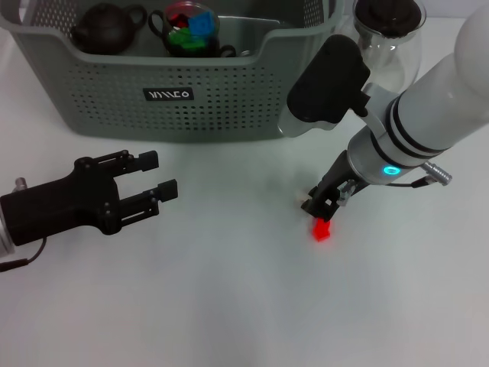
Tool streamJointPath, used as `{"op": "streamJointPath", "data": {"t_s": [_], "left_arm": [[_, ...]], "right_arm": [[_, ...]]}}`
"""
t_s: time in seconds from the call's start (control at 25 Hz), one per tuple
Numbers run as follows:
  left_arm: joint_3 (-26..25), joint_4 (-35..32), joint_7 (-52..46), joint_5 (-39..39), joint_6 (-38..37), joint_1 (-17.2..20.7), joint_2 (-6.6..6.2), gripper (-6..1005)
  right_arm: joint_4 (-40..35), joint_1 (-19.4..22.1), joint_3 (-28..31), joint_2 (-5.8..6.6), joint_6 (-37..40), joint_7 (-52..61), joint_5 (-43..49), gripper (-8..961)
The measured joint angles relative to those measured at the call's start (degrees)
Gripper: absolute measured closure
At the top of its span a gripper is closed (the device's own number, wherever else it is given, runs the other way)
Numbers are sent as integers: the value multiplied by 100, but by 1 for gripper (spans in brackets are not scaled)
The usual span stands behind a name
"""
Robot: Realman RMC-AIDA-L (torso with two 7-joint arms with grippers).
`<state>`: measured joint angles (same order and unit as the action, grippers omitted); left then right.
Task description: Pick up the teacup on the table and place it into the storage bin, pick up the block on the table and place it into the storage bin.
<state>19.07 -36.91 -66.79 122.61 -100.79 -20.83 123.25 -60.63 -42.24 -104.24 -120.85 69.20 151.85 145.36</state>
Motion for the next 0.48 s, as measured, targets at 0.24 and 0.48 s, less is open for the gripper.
{"op": "streamJointPath", "data": {"t_s": [0.24,0.48], "left_arm": [[0,0,0,0,-16,0,7,363],[0,0,0,0,-30,1,4,362]], "right_arm": [[-53,35,171,31,159,3,-74,774],[-1149,486,932,65,885,-187,-88,822]]}}
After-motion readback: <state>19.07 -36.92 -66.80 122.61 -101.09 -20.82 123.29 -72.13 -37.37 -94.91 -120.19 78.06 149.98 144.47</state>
